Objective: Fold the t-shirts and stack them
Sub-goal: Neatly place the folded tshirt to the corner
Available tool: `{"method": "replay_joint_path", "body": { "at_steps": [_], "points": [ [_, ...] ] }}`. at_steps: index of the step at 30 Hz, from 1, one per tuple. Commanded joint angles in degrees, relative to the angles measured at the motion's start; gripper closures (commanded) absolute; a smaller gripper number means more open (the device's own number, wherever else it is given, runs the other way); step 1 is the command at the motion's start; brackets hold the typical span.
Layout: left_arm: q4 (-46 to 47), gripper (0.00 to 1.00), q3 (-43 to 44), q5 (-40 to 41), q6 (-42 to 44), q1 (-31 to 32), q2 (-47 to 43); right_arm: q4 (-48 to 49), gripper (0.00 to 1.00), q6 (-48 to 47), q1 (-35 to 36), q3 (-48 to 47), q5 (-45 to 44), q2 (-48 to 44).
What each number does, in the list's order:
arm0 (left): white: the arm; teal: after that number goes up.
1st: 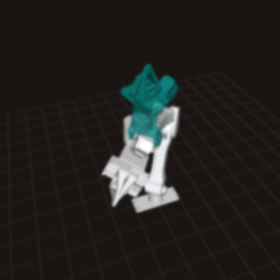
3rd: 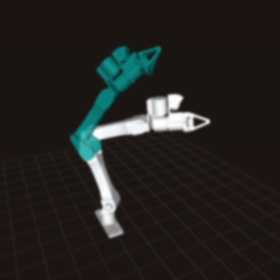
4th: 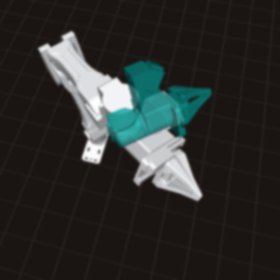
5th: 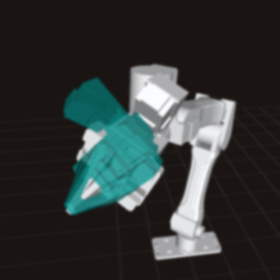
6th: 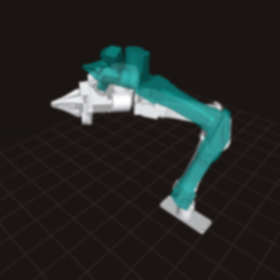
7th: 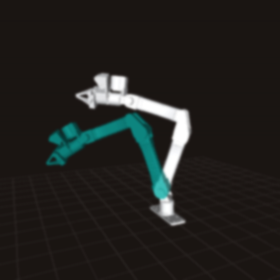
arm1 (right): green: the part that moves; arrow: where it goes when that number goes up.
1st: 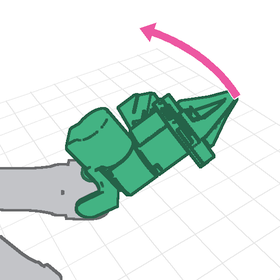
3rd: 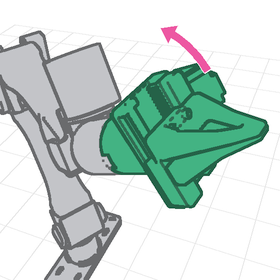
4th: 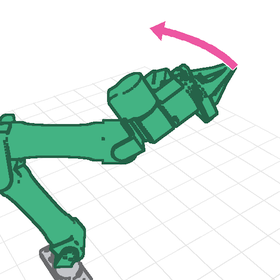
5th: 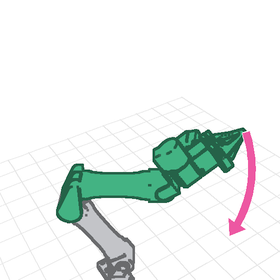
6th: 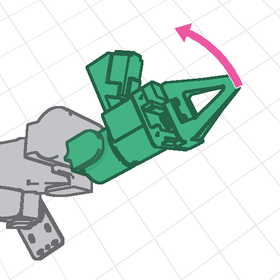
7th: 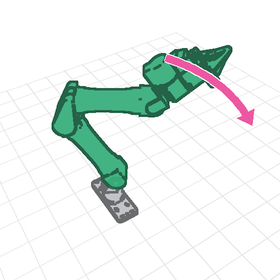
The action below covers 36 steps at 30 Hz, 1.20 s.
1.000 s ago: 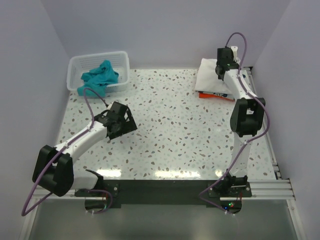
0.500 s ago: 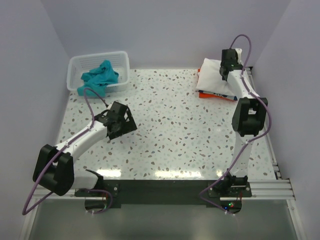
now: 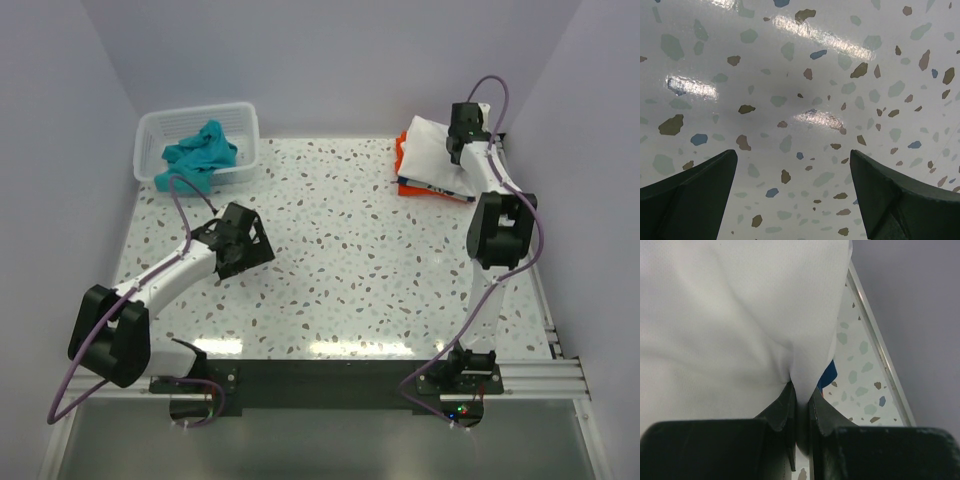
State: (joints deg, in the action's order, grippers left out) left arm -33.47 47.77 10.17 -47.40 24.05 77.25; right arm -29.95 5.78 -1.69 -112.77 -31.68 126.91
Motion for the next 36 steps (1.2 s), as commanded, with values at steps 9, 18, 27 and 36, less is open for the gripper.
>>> {"method": "replay_joint_path", "body": {
  "at_steps": [9,18,27,36],
  "points": [
    [1.6,0.0,2.2,-0.2,-0.7,-0.4,0.0,0.4,0.89,-1.5,-1.3,-5.2,-0.6,1.0],
    [1.3,0.0,2.2,-0.1,-0.5,-0.4,-0.1,0.0,0.38,-0.7,-1.6,-5.6,-2.3,-0.7],
    [1.8,0.0,2.0,-0.2,-0.1,-0.4,-0.3,0.3,0.01,0.7,-1.4,-3.4,0.1,-4.8],
    [2.2,0.0,2.6,0.5,1.0,-0.4,-1.8,1.4,0.01,1.8,0.0,2.4,5.7,-15.2]
  ]
}}
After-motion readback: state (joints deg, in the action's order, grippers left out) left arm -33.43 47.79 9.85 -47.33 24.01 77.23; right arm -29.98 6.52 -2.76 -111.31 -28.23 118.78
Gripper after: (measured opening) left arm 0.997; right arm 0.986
